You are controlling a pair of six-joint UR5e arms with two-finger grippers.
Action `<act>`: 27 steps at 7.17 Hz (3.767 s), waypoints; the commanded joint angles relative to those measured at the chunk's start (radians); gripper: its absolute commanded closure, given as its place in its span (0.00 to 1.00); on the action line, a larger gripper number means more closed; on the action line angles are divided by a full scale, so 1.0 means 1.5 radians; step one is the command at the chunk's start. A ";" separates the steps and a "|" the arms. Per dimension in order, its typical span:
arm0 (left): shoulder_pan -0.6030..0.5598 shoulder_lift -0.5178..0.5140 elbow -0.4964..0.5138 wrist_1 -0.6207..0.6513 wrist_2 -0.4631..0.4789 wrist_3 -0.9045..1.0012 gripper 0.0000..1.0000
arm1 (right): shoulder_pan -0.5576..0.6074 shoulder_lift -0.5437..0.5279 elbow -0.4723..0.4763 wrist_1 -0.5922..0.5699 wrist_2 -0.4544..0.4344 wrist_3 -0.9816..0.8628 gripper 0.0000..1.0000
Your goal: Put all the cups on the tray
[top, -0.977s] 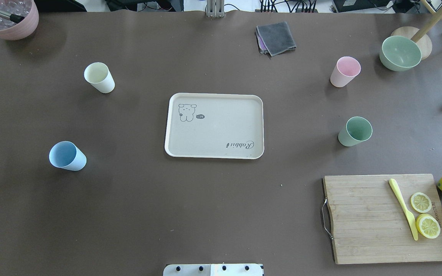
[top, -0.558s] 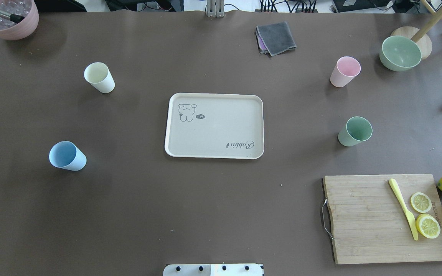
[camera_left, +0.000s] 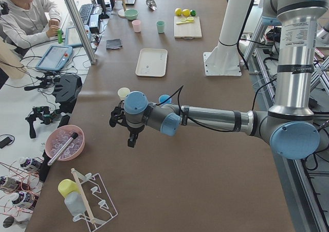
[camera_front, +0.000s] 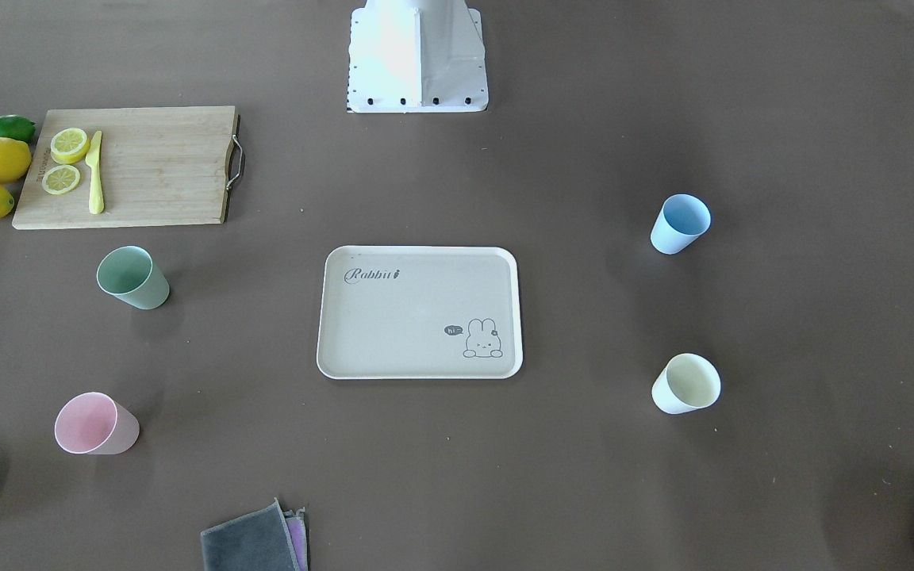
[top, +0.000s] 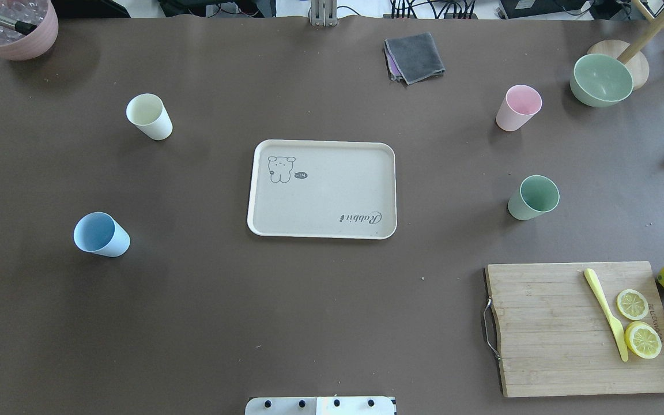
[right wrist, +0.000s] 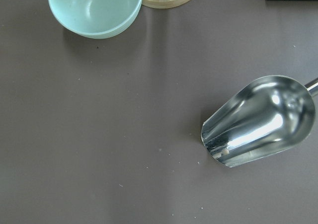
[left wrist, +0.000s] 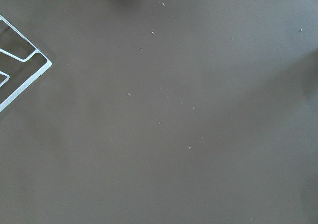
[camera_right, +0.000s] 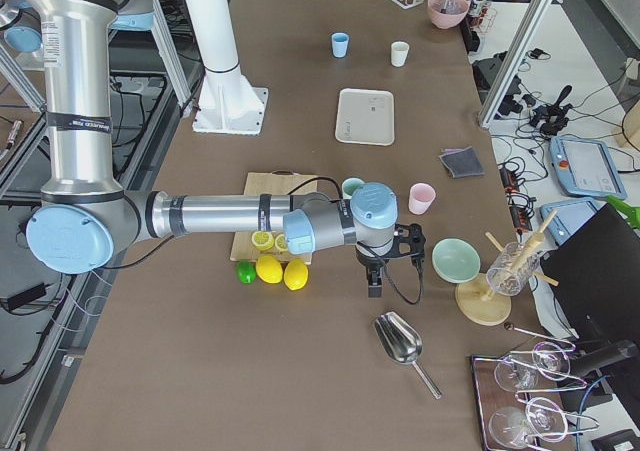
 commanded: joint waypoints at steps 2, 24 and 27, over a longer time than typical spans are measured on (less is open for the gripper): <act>0.003 0.002 0.002 0.000 0.002 -0.003 0.02 | -0.051 0.001 0.020 0.053 0.053 0.026 0.00; 0.292 -0.003 -0.183 -0.009 0.159 -0.432 0.03 | -0.483 0.360 0.006 0.046 -0.132 0.637 1.00; 0.374 -0.007 -0.184 -0.010 0.191 -0.487 0.03 | -0.553 0.372 -0.002 0.051 -0.202 0.679 1.00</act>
